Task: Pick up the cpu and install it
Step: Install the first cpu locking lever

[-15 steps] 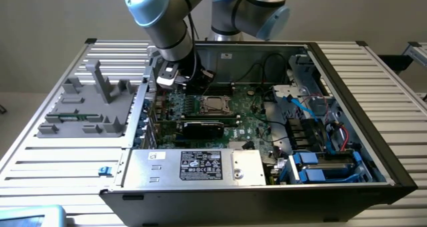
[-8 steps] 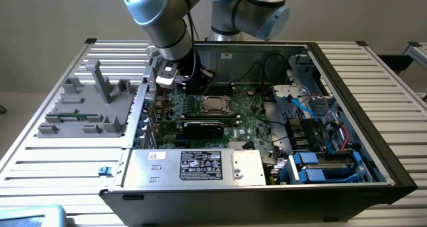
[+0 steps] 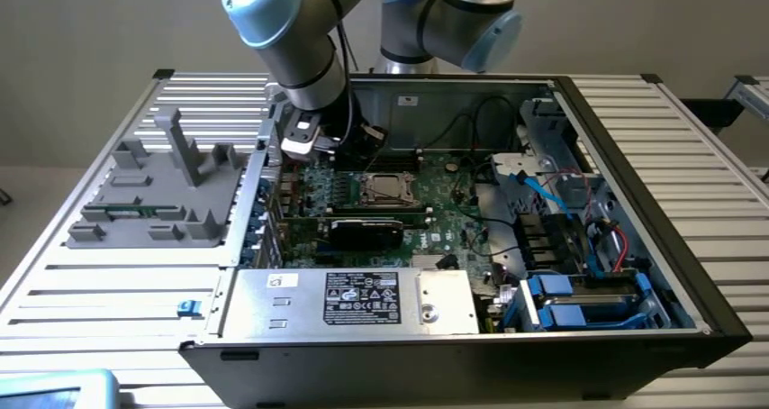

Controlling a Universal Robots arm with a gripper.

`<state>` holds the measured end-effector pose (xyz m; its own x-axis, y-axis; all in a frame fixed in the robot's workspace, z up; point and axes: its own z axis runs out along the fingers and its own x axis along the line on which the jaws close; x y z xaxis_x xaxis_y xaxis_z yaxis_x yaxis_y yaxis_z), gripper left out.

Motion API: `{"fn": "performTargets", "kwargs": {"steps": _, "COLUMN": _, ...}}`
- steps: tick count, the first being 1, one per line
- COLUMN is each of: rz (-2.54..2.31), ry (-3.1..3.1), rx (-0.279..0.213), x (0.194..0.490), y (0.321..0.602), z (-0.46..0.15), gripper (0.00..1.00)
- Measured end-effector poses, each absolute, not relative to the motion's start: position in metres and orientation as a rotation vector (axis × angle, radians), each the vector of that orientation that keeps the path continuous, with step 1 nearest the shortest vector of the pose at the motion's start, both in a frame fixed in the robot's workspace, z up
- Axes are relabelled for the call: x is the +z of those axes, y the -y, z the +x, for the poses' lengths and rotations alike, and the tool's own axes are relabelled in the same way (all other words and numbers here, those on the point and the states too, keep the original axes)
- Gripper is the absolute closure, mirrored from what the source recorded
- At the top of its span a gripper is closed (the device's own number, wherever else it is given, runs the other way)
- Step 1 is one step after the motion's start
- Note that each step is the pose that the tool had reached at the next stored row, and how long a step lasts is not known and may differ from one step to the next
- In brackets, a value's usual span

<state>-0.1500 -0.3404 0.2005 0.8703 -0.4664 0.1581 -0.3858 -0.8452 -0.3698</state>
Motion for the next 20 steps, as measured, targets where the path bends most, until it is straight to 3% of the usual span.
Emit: {"fn": "performTargets", "kwargs": {"steps": 20, "rz": -2.72, "ry": -0.638, "rx": -0.35, "x": 0.197, "y": 0.339, "z": -0.14, "gripper": 0.89}}
